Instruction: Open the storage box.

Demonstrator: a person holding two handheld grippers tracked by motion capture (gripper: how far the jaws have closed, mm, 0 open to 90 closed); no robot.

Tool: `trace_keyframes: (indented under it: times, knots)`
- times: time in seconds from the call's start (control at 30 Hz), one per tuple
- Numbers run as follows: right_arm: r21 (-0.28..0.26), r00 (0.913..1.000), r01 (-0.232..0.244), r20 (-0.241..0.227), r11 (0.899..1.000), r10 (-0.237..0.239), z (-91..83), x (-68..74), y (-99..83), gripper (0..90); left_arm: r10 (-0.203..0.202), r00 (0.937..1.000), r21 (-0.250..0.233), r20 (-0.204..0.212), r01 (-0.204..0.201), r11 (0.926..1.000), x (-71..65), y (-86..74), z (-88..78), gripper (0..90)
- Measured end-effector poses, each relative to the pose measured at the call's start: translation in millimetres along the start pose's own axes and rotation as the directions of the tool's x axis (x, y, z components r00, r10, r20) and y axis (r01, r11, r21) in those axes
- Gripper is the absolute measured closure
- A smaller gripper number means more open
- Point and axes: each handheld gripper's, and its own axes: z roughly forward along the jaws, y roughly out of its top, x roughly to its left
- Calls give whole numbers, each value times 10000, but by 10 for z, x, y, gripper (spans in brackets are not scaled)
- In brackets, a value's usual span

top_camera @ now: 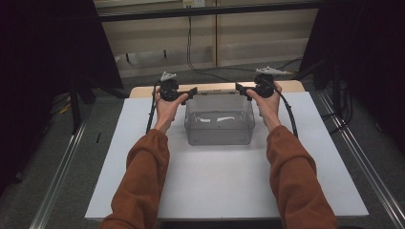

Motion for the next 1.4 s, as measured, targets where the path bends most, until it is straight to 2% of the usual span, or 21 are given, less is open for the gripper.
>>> trace_keyframes:
  times: [0.17,0.23,0.33,0.4,0.47,0.53,0.63,0.73,0.83,0.97,1.07,1.23,1.4]
  knots:
    - [-253,9998,167,-41,9995,-168,-88,30,-53,29,142,9999,-110,-64,-143,9998,2,-77,-115,47]
    - [-294,9998,193,70,9994,-191,-134,34,-80,29,432,9991,-81,-20,-432,9990,3,-103,-175,41]
    - [-355,9989,434,195,9984,-427,-209,43,-119,29,586,9983,-217,-32,-587,9980,-5,-141,-249,37]
    - [-340,9964,716,485,9969,-699,-260,56,-139,30,447,9990,-368,-4,-447,9983,-23,-159,-293,37]
    - [-486,9953,821,563,9954,-793,-317,69,-156,30,328,9994,-515,105,-322,9982,-54,-193,-348,37]
    - [-680,9958,763,557,9948,-726,-377,82,-170,30,464,9989,-703,-100,-470,9964,-134,-243,-390,34]
    - [-928,9950,865,575,9919,-814,-459,112,-206,29,755,9971,-858,-42,-756,9934,-213,-271,-464,34]
    - [-1037,9941,985,555,9897,-932,-538,136,-241,28,632,9980,-1126,18,-626,9917,-230,-274,-547,34]
    - [-1053,9896,1301,755,9859,-1225,-634,160,-253,25,1014,9948,-1206,-66,-1015,9875,-263,-286,-636,34]
    - [-1263,9855,1478,1028,9809,-1352,-767,174,-298,5,1304,9913,-1374,-169,-1315,9818,-327,-380,-749,34]
    - [-1430,9860,1434,1060,9793,-1289,-881,212,-366,0,1260,9919,-1505,-136,-1266,9805,-350,-458,-824,34]
    - [-1481,9845,1605,955,9759,-1474,-1036,293,-492,8,1159,9931,-1630,-151,-1169,9797,-365,-588,-989,34]
    - [-1538,9817,1793,927,9717,-1665,-1220,364,-632,14,853,9961,-1782,-205,-876,9801,-380,-745,-1149,34]
